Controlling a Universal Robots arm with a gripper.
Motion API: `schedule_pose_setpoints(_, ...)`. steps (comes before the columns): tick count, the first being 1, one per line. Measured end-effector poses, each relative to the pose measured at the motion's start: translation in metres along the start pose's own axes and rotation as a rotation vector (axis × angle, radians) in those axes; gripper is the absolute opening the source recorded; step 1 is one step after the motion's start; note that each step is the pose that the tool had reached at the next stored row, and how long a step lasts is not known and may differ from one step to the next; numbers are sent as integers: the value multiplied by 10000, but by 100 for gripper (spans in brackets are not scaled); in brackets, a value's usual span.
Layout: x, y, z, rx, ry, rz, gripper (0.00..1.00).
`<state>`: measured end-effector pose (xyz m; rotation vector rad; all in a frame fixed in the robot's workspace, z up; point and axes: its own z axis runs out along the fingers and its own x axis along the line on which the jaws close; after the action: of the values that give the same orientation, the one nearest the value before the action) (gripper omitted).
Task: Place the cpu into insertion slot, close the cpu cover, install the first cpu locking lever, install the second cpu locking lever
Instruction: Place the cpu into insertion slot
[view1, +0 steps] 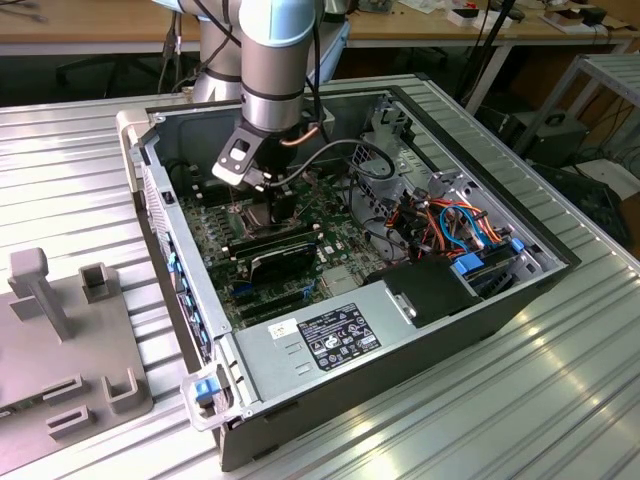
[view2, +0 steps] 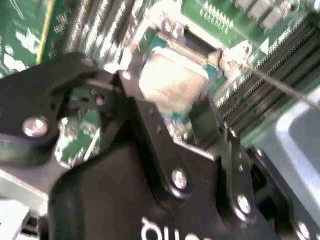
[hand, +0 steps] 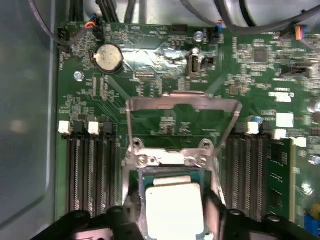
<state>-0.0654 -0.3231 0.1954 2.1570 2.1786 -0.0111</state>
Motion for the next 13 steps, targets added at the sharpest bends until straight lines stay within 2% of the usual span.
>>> schedule_pose_setpoints(2,-3,-2,-5,9,-15,0,67)
schedule_pose_setpoints(13,-3,4,-5,9,-16,5,67)
